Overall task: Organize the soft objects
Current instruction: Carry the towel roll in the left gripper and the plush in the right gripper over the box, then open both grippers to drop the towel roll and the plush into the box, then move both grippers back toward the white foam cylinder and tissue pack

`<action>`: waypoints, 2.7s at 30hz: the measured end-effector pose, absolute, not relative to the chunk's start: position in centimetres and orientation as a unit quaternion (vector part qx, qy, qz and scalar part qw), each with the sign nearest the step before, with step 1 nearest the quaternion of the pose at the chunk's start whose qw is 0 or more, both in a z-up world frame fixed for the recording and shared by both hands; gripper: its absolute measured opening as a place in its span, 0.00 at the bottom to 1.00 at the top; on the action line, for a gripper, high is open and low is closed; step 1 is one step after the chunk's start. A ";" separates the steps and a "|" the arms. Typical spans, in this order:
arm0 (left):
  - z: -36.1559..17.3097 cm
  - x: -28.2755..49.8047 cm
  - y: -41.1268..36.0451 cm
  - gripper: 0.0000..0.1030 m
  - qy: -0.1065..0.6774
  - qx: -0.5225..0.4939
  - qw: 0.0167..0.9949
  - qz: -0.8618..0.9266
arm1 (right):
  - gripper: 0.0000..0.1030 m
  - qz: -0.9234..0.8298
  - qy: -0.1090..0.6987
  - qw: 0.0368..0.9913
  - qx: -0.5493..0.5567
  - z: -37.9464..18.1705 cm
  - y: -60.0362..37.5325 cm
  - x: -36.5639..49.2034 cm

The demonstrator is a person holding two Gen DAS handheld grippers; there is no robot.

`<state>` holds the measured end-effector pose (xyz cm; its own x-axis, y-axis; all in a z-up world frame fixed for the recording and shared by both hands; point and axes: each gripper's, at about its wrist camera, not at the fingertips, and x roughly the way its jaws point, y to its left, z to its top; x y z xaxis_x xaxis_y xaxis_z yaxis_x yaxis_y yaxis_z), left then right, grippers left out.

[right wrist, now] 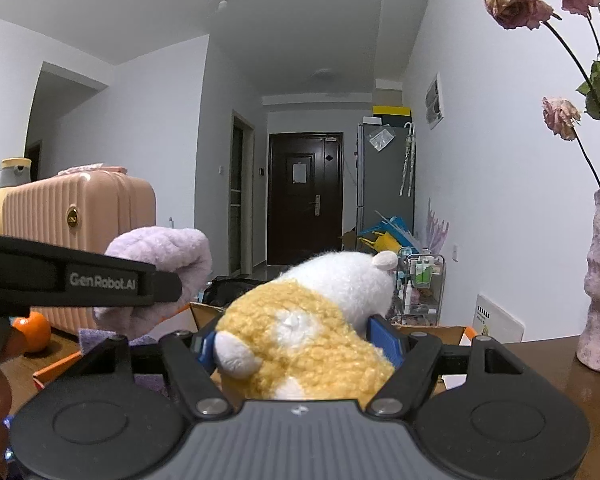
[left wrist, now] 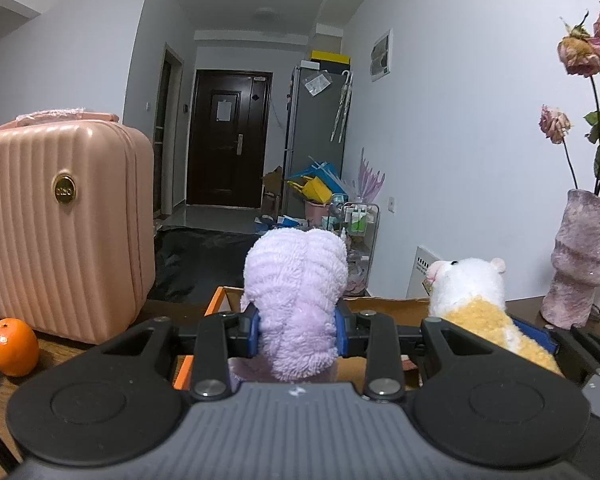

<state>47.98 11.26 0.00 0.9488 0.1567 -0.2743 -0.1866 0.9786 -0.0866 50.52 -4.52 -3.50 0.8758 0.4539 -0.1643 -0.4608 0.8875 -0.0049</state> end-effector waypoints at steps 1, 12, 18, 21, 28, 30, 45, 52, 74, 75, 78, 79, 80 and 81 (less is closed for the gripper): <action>-0.1 48.2 11.4 0.33 0.136 -0.056 0.985 0.087 | 0.71 0.235 0.081 0.968 -0.024 -3.5 -4.6 50.7; -1.3 49.7 11.7 0.33 0.154 -0.050 0.982 0.098 | 0.71 0.227 0.104 0.968 -0.013 -3.8 -5.2 51.6; -1.3 49.6 11.9 0.40 0.154 -0.050 0.982 0.098 | 0.76 0.223 0.114 0.968 -0.012 -3.9 -5.3 52.0; -1.3 49.7 11.8 0.61 0.153 -0.045 0.981 0.108 | 0.80 0.219 0.117 0.969 -0.008 -4.0 -5.4 52.1; -0.7 48.3 12.1 1.00 0.113 -0.054 0.978 0.165 | 1.00 0.204 0.110 0.973 -0.013 -4.1 -5.7 52.0; -0.6 48.2 12.3 1.00 0.114 -0.059 0.977 0.170 | 1.00 0.201 0.114 0.973 -0.010 -4.1 -5.8 52.2; -1.1 48.4 11.8 1.00 0.117 -0.054 0.975 0.179 | 1.00 0.199 0.100 0.975 -0.005 -3.8 -6.3 51.7; -1.3 47.8 11.8 1.00 0.124 -0.049 0.975 0.179 | 1.00 0.192 0.094 0.977 -0.008 -3.8 -7.0 50.4; -1.6 41.8 11.3 1.00 0.140 -0.042 0.974 0.175 | 1.00 0.193 0.090 0.977 -0.026 -3.8 -7.7 43.4; -1.6 41.4 11.3 1.00 0.141 -0.042 0.974 0.175 | 1.00 0.194 0.091 0.976 -0.026 -3.8 -7.7 43.1; -1.6 40.4 11.2 1.00 0.142 -0.041 0.974 0.172 | 1.00 0.195 0.093 0.976 -0.027 -3.8 -7.7 41.9; -1.6 40.1 11.2 1.00 0.143 -0.041 0.974 0.172 | 1.00 0.195 0.094 0.976 -0.027 -3.8 -7.7 41.4; -1.6 39.9 11.1 1.00 0.143 -0.041 0.974 0.171 | 1.00 0.195 0.094 0.976 -0.028 -3.8 -7.6 41.1; -1.6 39.5 11.1 1.00 0.144 -0.042 0.974 0.172 | 1.00 0.195 0.094 0.976 -0.028 -3.8 -7.6 40.6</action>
<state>39.49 11.11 -1.55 0.8999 0.3222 -0.2940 -0.3461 0.9377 -0.0316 40.63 -7.63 -3.83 0.9062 0.3757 -0.1940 -0.3863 0.9222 -0.0185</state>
